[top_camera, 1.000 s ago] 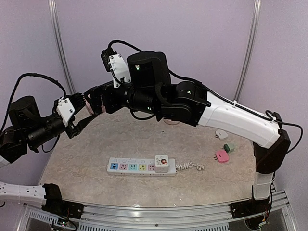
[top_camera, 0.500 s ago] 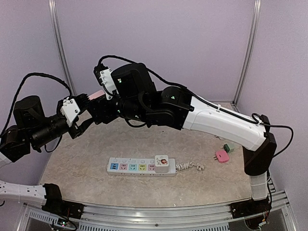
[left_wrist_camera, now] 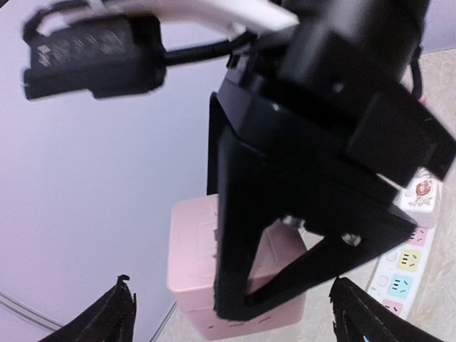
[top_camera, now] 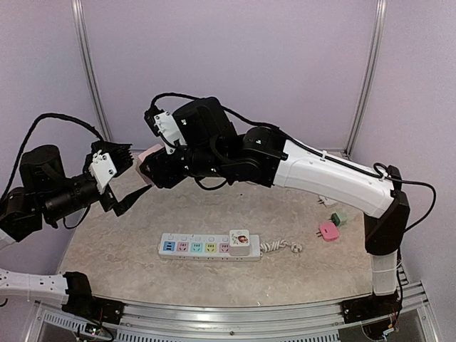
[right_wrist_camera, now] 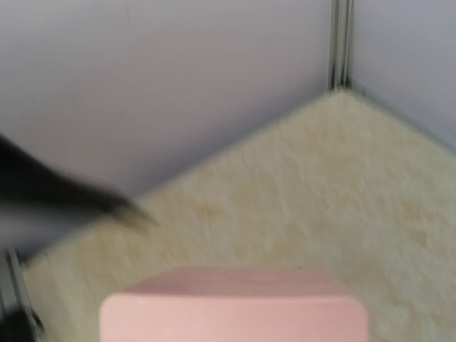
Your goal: Insert the plug
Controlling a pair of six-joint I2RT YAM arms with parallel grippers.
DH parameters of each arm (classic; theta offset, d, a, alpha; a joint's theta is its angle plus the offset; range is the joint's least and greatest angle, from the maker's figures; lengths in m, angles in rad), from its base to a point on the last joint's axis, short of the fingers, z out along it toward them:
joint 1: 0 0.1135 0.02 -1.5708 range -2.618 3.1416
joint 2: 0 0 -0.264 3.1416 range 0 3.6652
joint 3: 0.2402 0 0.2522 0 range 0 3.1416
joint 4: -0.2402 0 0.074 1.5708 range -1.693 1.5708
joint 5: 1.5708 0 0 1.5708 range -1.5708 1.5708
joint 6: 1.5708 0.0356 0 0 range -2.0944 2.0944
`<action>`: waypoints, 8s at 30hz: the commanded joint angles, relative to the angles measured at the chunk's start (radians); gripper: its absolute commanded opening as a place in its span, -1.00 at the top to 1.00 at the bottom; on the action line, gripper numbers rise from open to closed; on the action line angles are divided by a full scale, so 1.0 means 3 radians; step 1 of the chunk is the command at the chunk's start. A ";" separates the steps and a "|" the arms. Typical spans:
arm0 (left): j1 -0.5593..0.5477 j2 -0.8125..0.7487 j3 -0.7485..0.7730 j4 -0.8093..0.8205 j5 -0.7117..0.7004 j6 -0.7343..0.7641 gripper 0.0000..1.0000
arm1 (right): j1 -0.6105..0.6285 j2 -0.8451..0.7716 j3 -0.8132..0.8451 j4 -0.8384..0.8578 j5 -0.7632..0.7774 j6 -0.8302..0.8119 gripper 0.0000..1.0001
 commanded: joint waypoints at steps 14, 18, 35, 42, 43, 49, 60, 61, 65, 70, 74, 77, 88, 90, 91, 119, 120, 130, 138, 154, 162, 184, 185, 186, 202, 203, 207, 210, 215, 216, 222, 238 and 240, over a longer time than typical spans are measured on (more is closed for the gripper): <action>0.2236 -0.1498 -0.1222 -0.0075 0.0739 -0.1993 -0.98 | -0.0668 -0.0142 -0.1188 -0.0985 -0.2330 -0.2268 1.00; 0.2681 -0.1742 -0.1546 0.0021 0.0810 -0.2386 -0.97 | -0.0667 -0.0046 -0.1264 -0.1072 -0.2406 -0.2363 1.00; 0.3517 -0.2055 -0.2043 0.0216 0.1041 -0.2710 -0.98 | -0.0729 -0.0124 -0.1900 -0.0490 -0.1980 -0.2337 1.00; 0.3564 -0.2012 -0.2075 0.0287 0.1158 -0.2716 -0.98 | -0.0805 -0.0081 -0.1985 -0.0336 -0.1903 -0.2332 1.00; 0.3565 -0.2005 -0.2080 0.0294 0.1170 -0.2714 -0.97 | -0.0801 -0.0058 -0.1971 -0.0366 -0.1904 -0.2355 1.00; 0.3565 -0.1979 -0.2087 0.0315 0.1137 -0.2708 -0.98 | -0.0805 0.0012 -0.1955 -0.0487 -0.1943 -0.2399 1.00; 0.3564 -0.1988 -0.2102 0.0318 0.1138 -0.2697 -0.98 | -0.0766 -0.0049 -0.1985 -0.0576 -0.2077 -0.2392 1.00; 0.3561 -0.1988 -0.2102 0.0321 0.1142 -0.2696 -0.97 | -0.0760 -0.0065 -0.1985 -0.0577 -0.2076 -0.2392 1.00; 0.3565 -0.1993 -0.2102 0.0322 0.1148 -0.2692 -0.97 | -0.0717 -0.0125 -0.1993 -0.0560 -0.2042 -0.2387 1.00; 0.3562 -0.2002 -0.2104 0.0322 0.1148 -0.2687 -0.98 | -0.0681 -0.0062 -0.1947 -0.0665 -0.1919 -0.2408 1.00; 0.3564 -0.2002 -0.2103 0.0318 0.1152 -0.2688 -0.98 | -0.0672 -0.0073 -0.1952 -0.0719 -0.1788 -0.2407 1.00; 0.3561 -0.2010 -0.2107 0.0322 0.1154 -0.2688 -0.98 | -0.0672 -0.0095 -0.1983 -0.0741 -0.1656 -0.2421 1.00; 0.3563 -0.2009 -0.2107 0.0322 0.1158 -0.2687 -0.97 | -0.0662 -0.0116 -0.1897 -0.0914 -0.1624 -0.2351 1.00; 0.3564 -0.2010 -0.2107 0.0322 0.1162 -0.2687 -0.98 | -0.0662 -0.0140 -0.1854 -0.0957 -0.1617 -0.2328 1.00; 0.3565 -0.2013 -0.2107 0.0320 0.1162 -0.2689 -0.97 | -0.0660 -0.0151 -0.1841 -0.0955 -0.1630 -0.2306 1.00; 0.3545 -0.2035 -0.2107 0.0312 0.1156 -0.2683 -0.98 | -0.0819 -0.0021 -0.2537 -0.0711 -0.1544 -0.2312 0.97; 0.3544 -0.2037 -0.2107 0.0312 0.1157 -0.2682 -0.98 | -0.0819 0.0000 -0.2515 -0.0718 -0.1529 -0.2311 0.93; 0.3543 -0.2044 -0.2106 0.0303 0.1157 -0.2679 -0.98 | -0.0823 0.0076 -0.2477 -0.0772 -0.1353 -0.2349 1.00; 0.3537 -0.2038 -0.2102 0.0300 0.1152 -0.2673 -0.98 | -0.0870 0.0223 -0.2542 -0.1020 -0.1133 -0.2305 1.00; 0.3505 -0.2049 -0.2107 0.0312 0.1193 -0.2673 -0.97 | -0.0874 -0.0041 -0.2194 -0.0859 -0.1240 -0.2086 -0.84; 0.3495 -0.2120 -0.2097 0.0297 0.1201 -0.2646 -0.98 | -0.0698 -0.0333 -0.1615 -0.0829 -0.1399 -0.2043 -0.99; 0.3507 -0.2333 -0.2102 0.0286 0.1217 -0.2646 -0.97 | -0.0403 -0.0726 -0.2369 -0.0404 -0.0713 -0.0073 0.89; 0.3513 -0.2339 -0.2097 0.0284 0.1214 -0.2646 -0.97 | -0.0409 -0.0691 -0.2426 -0.0375 -0.0709 -0.0056 0.90; 0.3512 -0.2348 -0.2097 0.0284 0.1212 -0.2646 -0.97 | -0.0423 -0.0643 -0.2487 -0.0344 -0.0726 -0.0040 0.92; 0.3508 -0.2372 -0.2107 0.0294 0.1220 -0.2651 -0.98 | -0.0495 -0.1045 -0.2141 -0.0895 -0.0227 0.0116 0.40; 0.3499 -0.2369 -0.2107 0.0295 0.1220 -0.2651 -0.97 | -0.0538 -0.1124 -0.2106 -0.0939 -0.0109 0.0129 0.07; 0.3484 -0.2387 -0.2107 0.0297 0.1220 -0.2650 -0.97 | -0.0970 -0.1461 -0.2253 -0.1166 0.0435 0.0332 -0.98; 0.3483 -0.2402 -0.2104 0.0289 0.1210 -0.2653 -0.98 | -0.1483 -0.1755 -0.2657 -0.1160 0.0478 0.0477 -0.99; 0.3492 -0.2512 -0.2100 0.0277 0.1193 -0.2649 -0.98 | -0.2471 -0.2048 -0.3384 -0.1110 0.0156 0.0662 -0.99; 0.3489 -0.2522 -0.2102 0.0279 0.1193 -0.2650 -0.97 | -0.2608 -0.2091 -0.3527 -0.1054 0.0081 0.0653 -0.99; 0.3489 -0.2551 -0.2102 0.0278 0.1196 -0.2651 -0.97 | -0.3199 -0.2025 -0.4015 -0.0972 -0.0034 0.0897 -0.82; 0.3447 -0.2586 -0.2113 0.0282 0.1194 -0.2661 -0.98 | -0.3091 -0.2108 -0.4604 -0.0800 -0.0117 0.1684 -0.60; 0.3440 -0.2587 -0.2112 0.0283 0.1189 -0.2659 -0.97 | -0.2979 -0.2143 -0.4648 -0.0818 -0.0025 0.1786 -0.60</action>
